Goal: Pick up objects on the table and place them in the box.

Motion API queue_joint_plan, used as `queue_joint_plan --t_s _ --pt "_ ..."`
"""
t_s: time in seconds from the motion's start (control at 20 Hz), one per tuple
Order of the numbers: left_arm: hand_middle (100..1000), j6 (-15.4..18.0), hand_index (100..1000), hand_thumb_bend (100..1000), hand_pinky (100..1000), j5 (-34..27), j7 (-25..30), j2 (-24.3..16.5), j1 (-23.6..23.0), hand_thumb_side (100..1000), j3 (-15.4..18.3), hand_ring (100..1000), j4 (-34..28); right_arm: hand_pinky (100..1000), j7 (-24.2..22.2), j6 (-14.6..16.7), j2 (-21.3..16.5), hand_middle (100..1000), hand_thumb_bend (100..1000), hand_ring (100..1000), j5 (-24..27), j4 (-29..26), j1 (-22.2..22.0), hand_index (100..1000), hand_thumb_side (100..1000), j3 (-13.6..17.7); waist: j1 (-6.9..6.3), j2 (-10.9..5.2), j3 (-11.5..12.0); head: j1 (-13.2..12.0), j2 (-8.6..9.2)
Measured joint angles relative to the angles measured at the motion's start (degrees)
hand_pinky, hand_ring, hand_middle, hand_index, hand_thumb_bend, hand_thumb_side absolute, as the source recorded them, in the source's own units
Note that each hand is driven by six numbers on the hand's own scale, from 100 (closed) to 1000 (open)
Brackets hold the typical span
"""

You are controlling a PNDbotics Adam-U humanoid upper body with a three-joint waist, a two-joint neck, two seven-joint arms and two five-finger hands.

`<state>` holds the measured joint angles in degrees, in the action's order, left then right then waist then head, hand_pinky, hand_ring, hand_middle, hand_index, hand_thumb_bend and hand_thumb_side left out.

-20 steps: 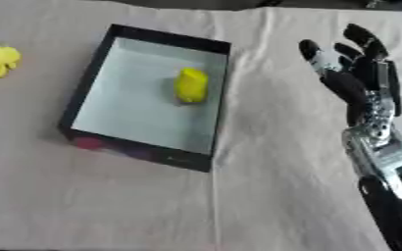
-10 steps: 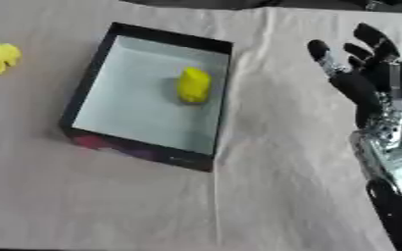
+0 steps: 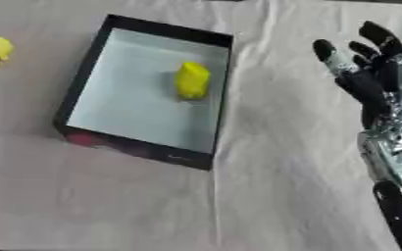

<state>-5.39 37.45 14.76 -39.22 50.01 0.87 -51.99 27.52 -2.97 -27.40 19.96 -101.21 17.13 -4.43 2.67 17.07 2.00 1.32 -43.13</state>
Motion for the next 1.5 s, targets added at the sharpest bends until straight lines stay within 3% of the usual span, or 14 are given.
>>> queue_joint_plan --t_s 0.15,0.3,0.55,0.85,1.1,1.5 --pt "737 0.49 802 633 796 2.20 -0.27 1.00 0.93 100 -0.03 710 1.27 926 -0.36 -0.09 0.10 848 739 840 0.05 0.00 0.19 840 256 -0.25 -0.06 0.33 -0.49 -0.41 0.45" --pt "704 0.73 706 502 778 3.99 -0.71 1.45 1.28 100 -0.03 693 1.96 926 -0.63 -0.15 0.35 848 739 841 0.06 0.00 0.26 840 254 -0.45 -0.10 0.53 -0.54 -0.59 0.54" --pt "676 1.10 648 333 768 4.50 -0.99 1.47 1.40 100 -0.31 674 1.34 927 -0.78 -0.08 0.42 849 738 842 0.06 0.05 0.17 840 254 -0.54 -0.24 0.62 -0.16 -0.50 0.46" --pt "630 1.60 519 279 746 4.70 -0.84 1.40 1.40 100 -1.21 634 -4.37 927 -0.79 -0.05 0.42 849 735 842 0.06 0.10 -0.05 841 263 -0.53 -0.41 0.40 0.29 0.04 -0.05" --pt "615 2.22 508 246 735 4.38 -0.33 1.13 1.40 100 -2.59 622 -11.32 928 -0.77 -0.05 0.42 849 733 842 0.15 0.13 -0.09 841 269 -0.52 -0.40 -0.33 0.52 0.28 -0.15" --pt "609 3.84 509 269 733 3.87 2.41 1.45 2.33 100 -6.65 614 -22.63 928 -0.64 0.02 0.42 849 732 842 0.40 0.33 -0.50 841 280 -0.35 -0.35 -1.69 0.77 0.27 -0.54"
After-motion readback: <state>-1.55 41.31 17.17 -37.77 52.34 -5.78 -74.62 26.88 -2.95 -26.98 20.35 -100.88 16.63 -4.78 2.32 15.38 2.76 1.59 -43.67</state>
